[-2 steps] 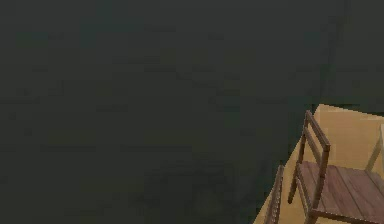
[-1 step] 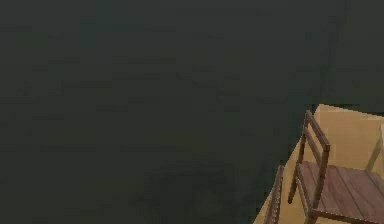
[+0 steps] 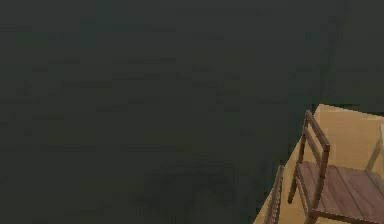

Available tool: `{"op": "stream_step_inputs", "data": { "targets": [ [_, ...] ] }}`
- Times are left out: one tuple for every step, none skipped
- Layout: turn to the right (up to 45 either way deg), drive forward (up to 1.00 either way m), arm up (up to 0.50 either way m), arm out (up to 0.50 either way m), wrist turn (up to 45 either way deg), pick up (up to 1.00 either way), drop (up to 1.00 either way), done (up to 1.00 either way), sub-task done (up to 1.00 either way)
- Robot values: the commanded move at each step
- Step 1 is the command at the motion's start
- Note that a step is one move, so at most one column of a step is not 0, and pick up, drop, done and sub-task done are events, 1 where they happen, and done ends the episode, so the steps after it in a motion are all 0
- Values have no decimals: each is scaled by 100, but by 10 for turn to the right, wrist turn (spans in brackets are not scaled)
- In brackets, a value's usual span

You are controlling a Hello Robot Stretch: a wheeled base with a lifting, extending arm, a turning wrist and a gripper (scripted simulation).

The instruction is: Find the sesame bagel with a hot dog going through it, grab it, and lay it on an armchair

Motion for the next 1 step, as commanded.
{"op": "stream_step_inputs", "data": {
  "targets": [
    [0,0,0,0,0,100,0,0,0]
  ]
}}
